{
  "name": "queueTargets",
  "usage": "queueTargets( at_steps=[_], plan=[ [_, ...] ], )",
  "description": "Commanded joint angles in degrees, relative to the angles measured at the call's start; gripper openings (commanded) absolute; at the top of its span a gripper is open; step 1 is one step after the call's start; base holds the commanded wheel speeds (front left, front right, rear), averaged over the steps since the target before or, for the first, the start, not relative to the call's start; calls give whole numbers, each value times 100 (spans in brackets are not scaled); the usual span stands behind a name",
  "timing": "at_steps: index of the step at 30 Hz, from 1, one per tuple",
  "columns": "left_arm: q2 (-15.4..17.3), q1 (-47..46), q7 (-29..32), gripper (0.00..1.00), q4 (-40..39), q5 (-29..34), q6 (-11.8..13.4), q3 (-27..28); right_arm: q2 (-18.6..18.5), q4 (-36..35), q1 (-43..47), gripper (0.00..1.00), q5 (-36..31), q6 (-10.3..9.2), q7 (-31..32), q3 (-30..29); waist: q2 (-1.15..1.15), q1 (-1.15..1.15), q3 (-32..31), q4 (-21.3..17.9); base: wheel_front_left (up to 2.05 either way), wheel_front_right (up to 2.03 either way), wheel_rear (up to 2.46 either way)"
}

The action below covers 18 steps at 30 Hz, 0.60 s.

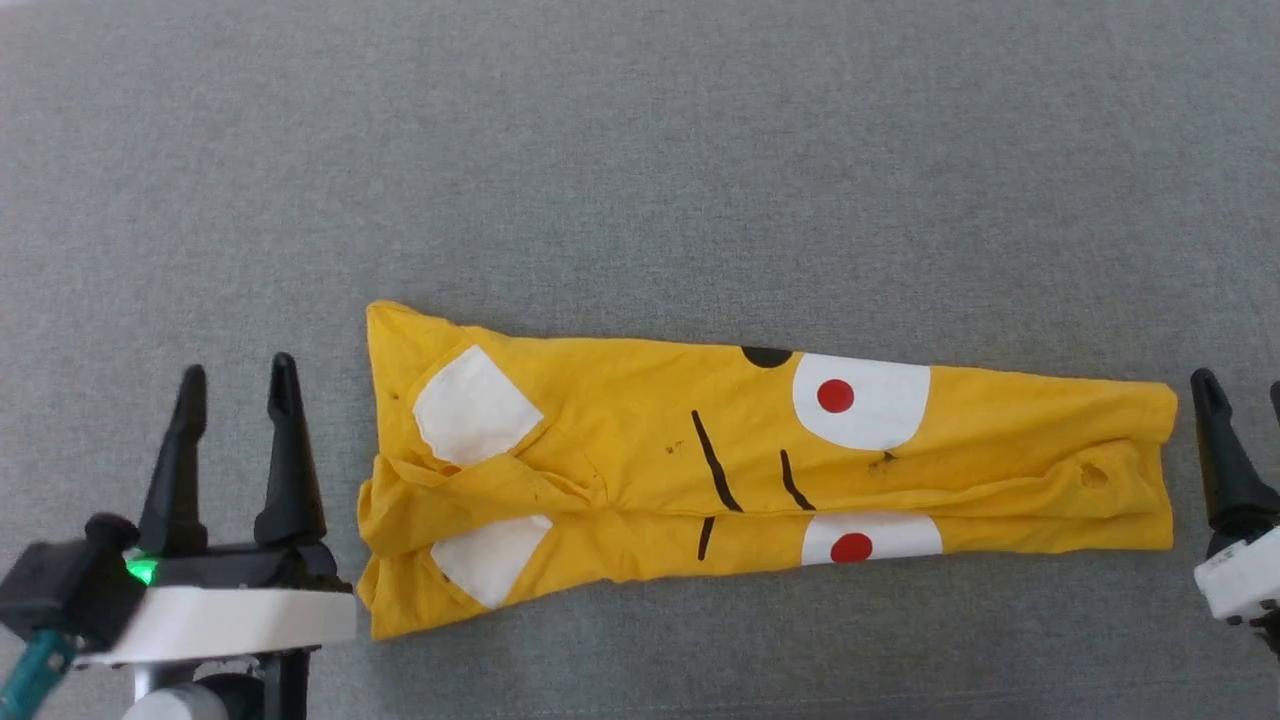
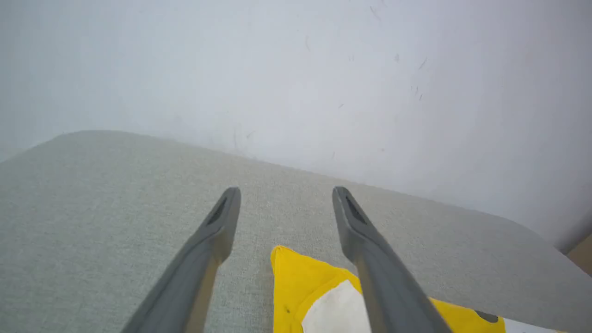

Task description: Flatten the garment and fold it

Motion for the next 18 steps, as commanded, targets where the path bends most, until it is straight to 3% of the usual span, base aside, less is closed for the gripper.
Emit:
queueTargets(
  at_steps=[1, 8, 18],
  plan=[
    [-19, 31, -291, 100, 66, 249, 58, -1, 39, 84, 85, 100, -60, -10, -77, 25, 0, -1, -4, 9, 0, 0, 0],
    [-149, 180, -613, 100, 243, 1272, 229, -128, 65, 650, 222, 100, -219, -10, 108, -67, 0, -1, -43, 97, 0, 0, 0],
    [-429, 252, -618, 100, 298, 1311, -51, -14, -49, 1374, 48, 100, -325, -10, 288, -240, 0, -1, 9, 306, 0, 0, 0]
  ],
)
